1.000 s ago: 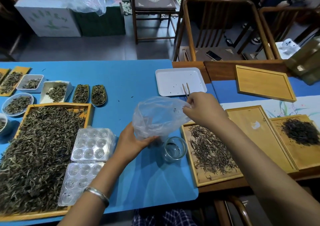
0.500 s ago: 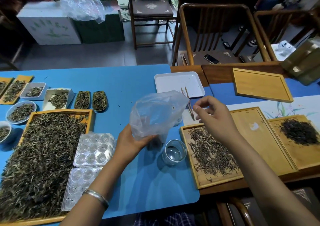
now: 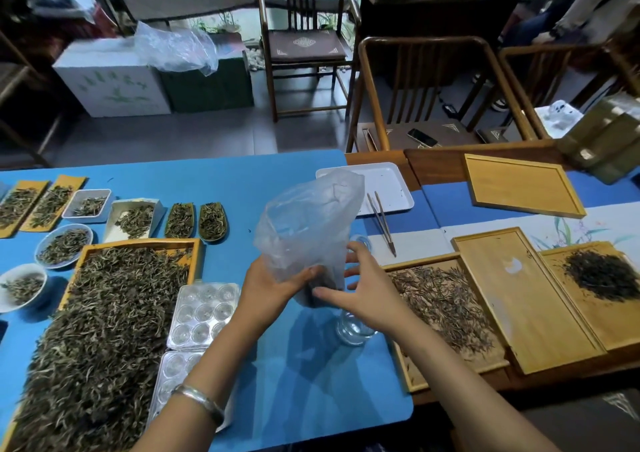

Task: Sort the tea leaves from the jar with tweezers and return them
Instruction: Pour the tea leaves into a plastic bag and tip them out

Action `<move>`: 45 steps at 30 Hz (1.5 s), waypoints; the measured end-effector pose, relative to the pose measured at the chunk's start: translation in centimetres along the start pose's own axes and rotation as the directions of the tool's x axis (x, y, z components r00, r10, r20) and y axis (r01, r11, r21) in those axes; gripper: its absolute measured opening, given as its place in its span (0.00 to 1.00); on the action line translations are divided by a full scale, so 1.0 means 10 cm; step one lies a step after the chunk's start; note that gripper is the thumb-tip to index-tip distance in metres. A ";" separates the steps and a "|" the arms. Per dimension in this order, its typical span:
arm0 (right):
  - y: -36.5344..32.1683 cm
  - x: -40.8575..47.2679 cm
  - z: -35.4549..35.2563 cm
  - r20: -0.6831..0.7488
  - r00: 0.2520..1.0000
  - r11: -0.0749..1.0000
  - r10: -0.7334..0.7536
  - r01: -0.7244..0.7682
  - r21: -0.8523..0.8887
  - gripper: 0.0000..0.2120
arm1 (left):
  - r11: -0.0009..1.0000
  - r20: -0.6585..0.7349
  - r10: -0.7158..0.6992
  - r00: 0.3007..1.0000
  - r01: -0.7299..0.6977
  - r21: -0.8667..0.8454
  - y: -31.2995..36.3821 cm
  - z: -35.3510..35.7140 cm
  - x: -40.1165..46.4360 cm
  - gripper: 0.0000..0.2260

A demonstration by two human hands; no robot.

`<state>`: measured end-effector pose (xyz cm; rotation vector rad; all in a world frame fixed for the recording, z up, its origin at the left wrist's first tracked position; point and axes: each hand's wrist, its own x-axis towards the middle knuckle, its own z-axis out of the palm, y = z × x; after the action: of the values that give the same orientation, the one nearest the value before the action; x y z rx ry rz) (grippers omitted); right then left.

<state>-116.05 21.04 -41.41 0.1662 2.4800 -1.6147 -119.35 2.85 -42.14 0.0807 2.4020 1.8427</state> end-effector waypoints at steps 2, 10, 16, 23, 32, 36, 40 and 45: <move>-0.04 0.03 0.09 -0.013 1.000 1.000 -0.020 0.020 0.002 0.29 | 1.000 0.039 0.018 0.999 -0.017 -0.022 0.01 -0.02 -0.01 0.13; 0.04 0.03 0.13 -0.141 0.990 0.995 -0.012 0.027 0.101 0.11 | 0.996 0.169 0.031 0.985 -0.017 -0.085 -0.02 -0.12 0.04 0.21; 0.11 -0.18 -0.22 -0.300 0.952 0.969 0.053 0.023 0.246 0.08 | 0.998 0.397 0.044 0.917 -0.019 -0.067 0.04 0.06 0.17 0.28; 0.32 -0.62 -0.83 -0.424 0.901 0.960 0.085 0.041 0.279 0.11 | 0.994 0.584 0.094 0.807 -0.111 -0.008 0.30 0.87 0.14 0.18; 0.75 -1.11 -1.63 -0.626 0.760 0.953 0.175 0.028 0.301 0.15 | 0.981 0.713 0.124 0.690 -0.193 0.015 0.65 2.09 -0.06 0.19; 1.00 -1.16 -2.02 -0.642 0.742 0.954 0.192 0.013 0.300 0.14 | 0.980 0.735 0.113 0.668 -0.196 0.028 0.72 2.57 -0.08 0.23; 1.23 -1.09 -2.38 -0.618 0.760 0.950 0.200 0.003 0.312 0.11 | 0.982 0.726 0.073 0.683 -0.178 0.068 0.73 2.98 -0.01 0.20; 1.62 -0.85 -2.79 -0.580 0.787 0.954 0.211 -0.037 0.297 0.09 | 0.976 0.687 0.029 0.727 -0.169 0.138 0.64 3.48 0.19 0.11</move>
<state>-107.10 53.18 -43.09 1.0247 2.5525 -2.0880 -117.17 38.05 -44.99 0.7795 2.0314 1.2669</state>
